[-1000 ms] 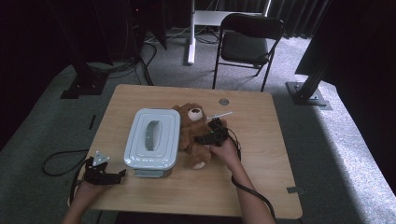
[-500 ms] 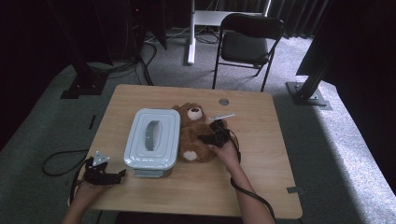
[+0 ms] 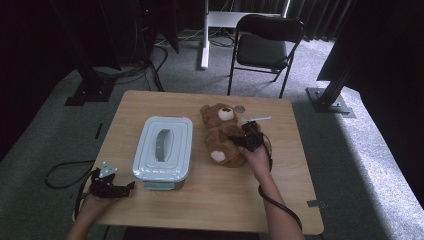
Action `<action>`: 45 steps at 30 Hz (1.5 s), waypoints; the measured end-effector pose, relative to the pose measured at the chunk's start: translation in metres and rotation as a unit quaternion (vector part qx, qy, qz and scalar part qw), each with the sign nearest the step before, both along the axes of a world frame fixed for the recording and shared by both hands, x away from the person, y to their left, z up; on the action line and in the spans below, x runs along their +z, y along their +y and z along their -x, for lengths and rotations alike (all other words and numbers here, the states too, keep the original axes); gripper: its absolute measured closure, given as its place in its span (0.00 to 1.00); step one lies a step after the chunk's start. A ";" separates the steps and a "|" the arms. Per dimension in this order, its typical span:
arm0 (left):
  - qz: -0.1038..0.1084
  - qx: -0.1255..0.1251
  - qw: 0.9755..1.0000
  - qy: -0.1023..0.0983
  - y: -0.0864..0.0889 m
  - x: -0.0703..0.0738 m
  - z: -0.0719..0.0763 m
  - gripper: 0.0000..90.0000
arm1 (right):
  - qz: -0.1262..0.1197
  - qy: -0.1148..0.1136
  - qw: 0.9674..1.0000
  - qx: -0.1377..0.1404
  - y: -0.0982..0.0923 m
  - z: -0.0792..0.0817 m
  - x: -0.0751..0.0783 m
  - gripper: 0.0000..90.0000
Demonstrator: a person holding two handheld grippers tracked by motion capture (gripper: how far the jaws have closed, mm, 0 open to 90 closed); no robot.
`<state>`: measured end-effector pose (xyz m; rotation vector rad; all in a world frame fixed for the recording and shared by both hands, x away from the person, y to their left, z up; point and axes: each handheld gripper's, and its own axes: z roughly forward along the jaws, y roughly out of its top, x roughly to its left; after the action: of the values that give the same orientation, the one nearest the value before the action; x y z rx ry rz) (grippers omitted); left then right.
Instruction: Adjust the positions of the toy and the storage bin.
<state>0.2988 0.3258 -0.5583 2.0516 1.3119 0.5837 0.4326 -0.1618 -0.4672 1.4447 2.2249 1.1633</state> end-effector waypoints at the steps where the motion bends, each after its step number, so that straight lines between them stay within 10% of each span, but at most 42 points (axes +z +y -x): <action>1: 0.000 0.000 1.000 0.000 0.000 0.000 0.000 0.02 | 0.000 -0.007 1.000 -0.014 -0.015 -0.001 0.007 0.68; 14: 0.000 0.000 1.000 0.000 0.000 0.000 0.000 0.02 | 0.049 -0.019 0.990 -0.131 -0.085 -0.025 0.030 0.68; 24: 0.000 0.000 1.000 0.000 0.000 0.000 0.000 0.02 | 0.088 0.018 0.978 -0.189 -0.112 -0.047 0.001 0.65; 36: 0.013 -0.001 1.000 0.002 0.002 0.001 0.000 0.02 | 0.067 0.024 0.981 -0.179 -0.121 -0.039 -0.008 0.27; 45: 0.021 -0.006 1.000 0.006 0.001 0.004 -0.003 0.01 | 0.037 -0.024 0.985 -0.166 -0.115 -0.016 0.015 0.14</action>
<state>0.3015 0.3272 -0.5547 2.0304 1.3064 0.5339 0.4483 -0.2767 -0.4524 1.6578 1.8783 0.9835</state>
